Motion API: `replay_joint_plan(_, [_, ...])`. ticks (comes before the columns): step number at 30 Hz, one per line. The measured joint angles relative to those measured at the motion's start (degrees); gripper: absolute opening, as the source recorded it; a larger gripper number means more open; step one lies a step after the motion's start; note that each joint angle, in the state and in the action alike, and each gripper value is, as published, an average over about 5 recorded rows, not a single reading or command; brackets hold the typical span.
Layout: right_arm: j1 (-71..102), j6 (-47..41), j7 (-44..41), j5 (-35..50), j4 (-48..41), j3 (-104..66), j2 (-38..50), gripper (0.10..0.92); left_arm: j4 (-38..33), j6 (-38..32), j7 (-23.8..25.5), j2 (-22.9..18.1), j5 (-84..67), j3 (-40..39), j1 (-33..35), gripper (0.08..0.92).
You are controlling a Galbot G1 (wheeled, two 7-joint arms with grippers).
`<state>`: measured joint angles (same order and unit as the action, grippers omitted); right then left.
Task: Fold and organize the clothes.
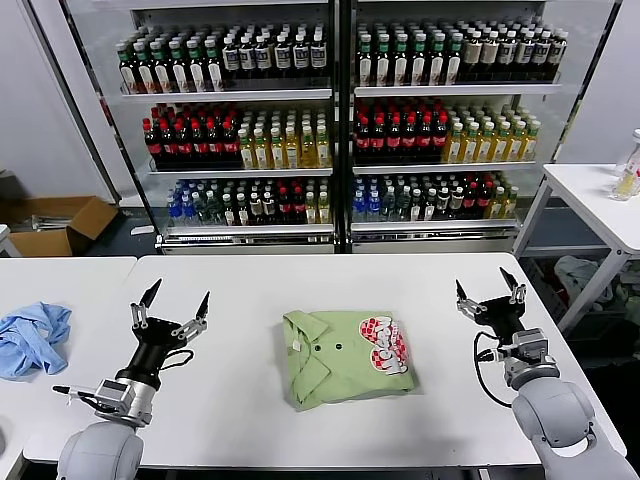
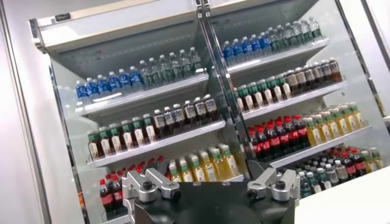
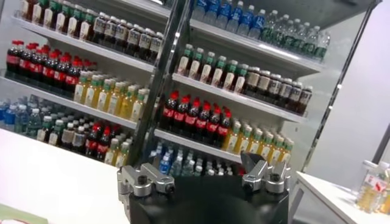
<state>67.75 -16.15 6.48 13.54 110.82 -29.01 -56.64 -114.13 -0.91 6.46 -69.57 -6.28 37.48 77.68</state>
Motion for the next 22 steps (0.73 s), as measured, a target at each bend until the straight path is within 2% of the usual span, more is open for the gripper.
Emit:
replay_joint_plan(13, [0.0,0.8,0.4,-3.0,0.5,0.0,-0.6,0.823,0.1,-0.5,-1.2,-0.5,-0.2,0.1,1.1,0.822])
replay_joint_plan(22, [0.9,0.6,-1.6,-6.5,2.1,-1.0,-2.7,0.823,-0.4,-1.0,-1.5,1.0,-1.3,-1.0,1.3,0.823])
